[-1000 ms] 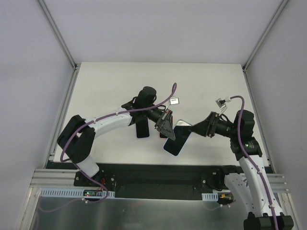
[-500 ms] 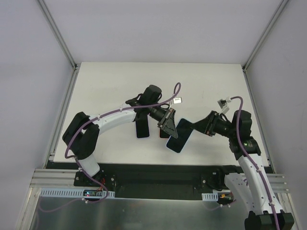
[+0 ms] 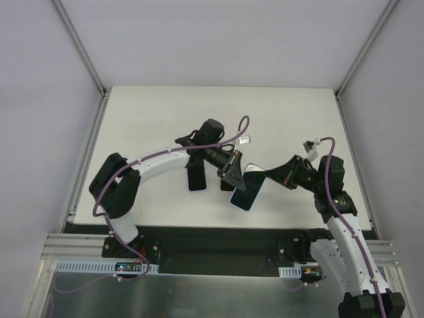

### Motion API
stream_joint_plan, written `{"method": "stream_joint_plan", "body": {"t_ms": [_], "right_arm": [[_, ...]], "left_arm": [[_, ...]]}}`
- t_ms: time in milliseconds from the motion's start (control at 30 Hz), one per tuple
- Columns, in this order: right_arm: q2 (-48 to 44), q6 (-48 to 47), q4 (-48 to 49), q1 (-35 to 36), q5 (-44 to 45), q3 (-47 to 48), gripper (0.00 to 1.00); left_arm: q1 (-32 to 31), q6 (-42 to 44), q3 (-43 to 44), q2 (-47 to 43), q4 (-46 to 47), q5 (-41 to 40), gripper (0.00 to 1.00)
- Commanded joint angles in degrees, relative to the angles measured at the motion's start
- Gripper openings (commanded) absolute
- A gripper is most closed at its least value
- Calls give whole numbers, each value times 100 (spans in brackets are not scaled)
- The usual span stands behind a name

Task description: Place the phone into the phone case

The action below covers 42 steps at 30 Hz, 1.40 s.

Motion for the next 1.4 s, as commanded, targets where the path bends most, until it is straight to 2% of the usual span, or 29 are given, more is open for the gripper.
{"method": "stream_joint_plan", "body": {"t_ms": [0,33,67,133,167,200,233,267,333,367,700,1033,1100,1200,1367], "right_arm": [[-133,151,272,66,34,181,2],[-142,99,175,66,165,208,4],[-142,20,43,66,244,243,18],[-159,-340,-519,66,585,409,37],[-220,-481,-756,66,806,489,52],[-282,-682,-1411,66,1121,585,59],[-352,-910,-1713,58,1803,751,66],[-535,-1008,-1925,66,2088,814,83],[-721,-1141,-2322,66,2572,911,99],[-861,-1176,-2383,66,2635,937,96],[-977,-1466,-3192,66,3716,1078,96],[-889,-1466,-3175,66,3902,1069,96],[-854,-1493,-3193,66,3867,1087,96],[-801,-1537,-3254,66,3858,1122,96],[-775,-1510,-3254,66,3717,1201,96]], "left_arm": [[-7,-87,115,60,-148,-618,0],[-7,-113,115,78,-139,-697,0],[-15,-218,106,121,-131,-758,0],[-24,-306,97,166,-104,-933,0],[-24,-368,97,201,-104,-1004,0],[-16,-386,106,201,-95,-1118,0],[-16,-395,132,218,-95,-1206,0],[-16,-438,193,271,-95,-1381,0],[-7,-517,290,411,-95,-1532,0],[11,-640,378,481,-104,-1698,0],[169,-1238,1591,1738,-95,-2130,0],[204,-1730,2286,2591,1,-2236,2],[204,-1757,2198,2574,1,-2270,12],[204,-1670,1698,2145,1,-2656,37],[283,-1529,1407,1941,1,-2587,42]]}}
